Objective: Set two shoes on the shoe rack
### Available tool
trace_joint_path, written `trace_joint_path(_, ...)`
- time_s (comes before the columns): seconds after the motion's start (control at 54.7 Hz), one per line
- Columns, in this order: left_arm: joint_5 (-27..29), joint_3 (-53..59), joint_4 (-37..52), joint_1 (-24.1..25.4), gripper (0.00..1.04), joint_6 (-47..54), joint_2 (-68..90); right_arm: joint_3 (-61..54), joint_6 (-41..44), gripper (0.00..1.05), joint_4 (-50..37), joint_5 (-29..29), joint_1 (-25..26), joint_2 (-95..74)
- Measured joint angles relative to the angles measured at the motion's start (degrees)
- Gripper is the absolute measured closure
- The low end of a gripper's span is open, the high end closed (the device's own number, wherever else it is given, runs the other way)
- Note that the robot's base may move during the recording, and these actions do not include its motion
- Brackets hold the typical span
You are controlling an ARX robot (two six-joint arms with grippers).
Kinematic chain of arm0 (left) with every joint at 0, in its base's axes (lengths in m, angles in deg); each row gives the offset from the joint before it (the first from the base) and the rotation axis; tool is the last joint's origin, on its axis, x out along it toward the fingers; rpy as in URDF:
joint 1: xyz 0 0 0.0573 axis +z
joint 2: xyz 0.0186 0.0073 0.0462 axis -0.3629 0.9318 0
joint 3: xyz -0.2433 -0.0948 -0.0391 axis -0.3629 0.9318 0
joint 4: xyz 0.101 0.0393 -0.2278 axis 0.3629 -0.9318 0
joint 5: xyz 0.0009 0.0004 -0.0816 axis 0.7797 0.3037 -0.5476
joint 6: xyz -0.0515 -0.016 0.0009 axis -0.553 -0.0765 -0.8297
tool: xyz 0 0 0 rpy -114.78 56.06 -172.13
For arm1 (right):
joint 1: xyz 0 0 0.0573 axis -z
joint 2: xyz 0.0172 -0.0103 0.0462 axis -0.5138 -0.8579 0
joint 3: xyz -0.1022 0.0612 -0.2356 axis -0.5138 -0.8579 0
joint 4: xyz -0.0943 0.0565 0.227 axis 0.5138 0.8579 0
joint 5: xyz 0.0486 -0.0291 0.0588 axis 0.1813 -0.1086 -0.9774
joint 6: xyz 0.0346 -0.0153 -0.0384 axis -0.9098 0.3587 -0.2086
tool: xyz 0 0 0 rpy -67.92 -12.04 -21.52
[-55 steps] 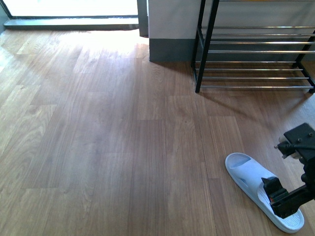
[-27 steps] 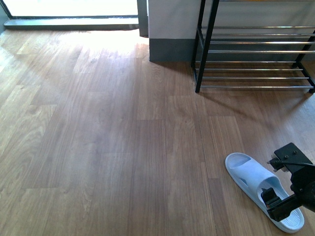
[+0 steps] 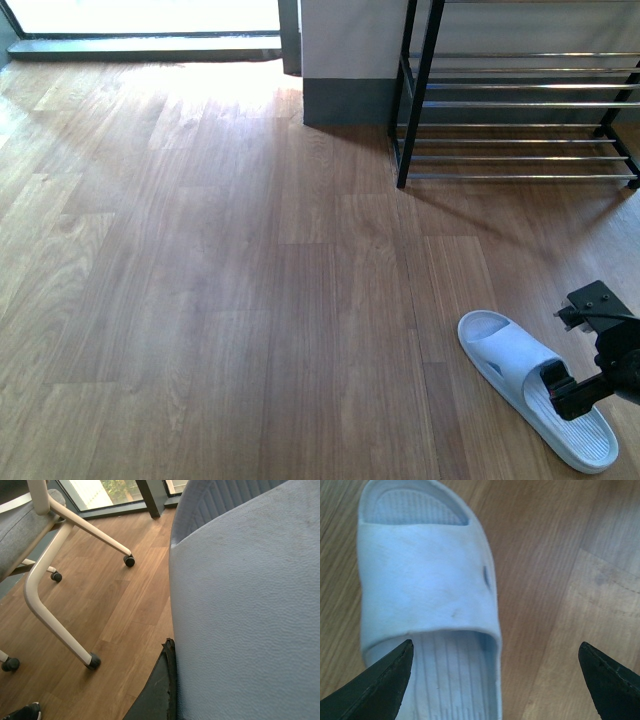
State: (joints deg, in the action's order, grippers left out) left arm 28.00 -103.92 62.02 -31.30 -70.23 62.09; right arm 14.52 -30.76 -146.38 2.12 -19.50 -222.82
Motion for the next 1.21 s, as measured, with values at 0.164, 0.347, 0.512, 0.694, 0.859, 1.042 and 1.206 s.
trace_joint_path(0.164,0.1,0.0,0.0,0.0,1.03,0.0,0.0,-0.3,-0.2,0.09,0.6,-2.0,0.3,1.3)
trace_joint_path(0.347,0.0,0.0,0.0,0.0,1.03,0.0,0.0,-0.6,-0.2,0.09,0.4,-2.0,-0.1,1.0)
trace_joint_path(0.512,0.0,0.0,0.0,0.0,1.03,0.0,0.0,-1.0,0.7,0.09,0.3,-1.2,-0.1,0.4)
trace_joint_path(0.694,0.0,0.0,0.0,0.0,1.03,0.0,0.0,0.3,3.8,0.09,0.9,1.2,1.4,-0.3)
trace_joint_path(0.859,0.0,0.0,0.0,0.0,1.03,0.0,0.0,0.6,4.7,0.09,1.7,1.9,1.7,-1.0)
trace_joint_path(1.042,0.0,0.0,0.0,0.0,1.03,0.0,0.0,0.3,4.7,0.09,1.6,1.9,1.6,-0.7)
trace_joint_path(1.206,0.0,0.0,0.0,0.0,1.03,0.0,0.0,0.3,4.7,0.09,1.6,1.9,1.6,-0.7)
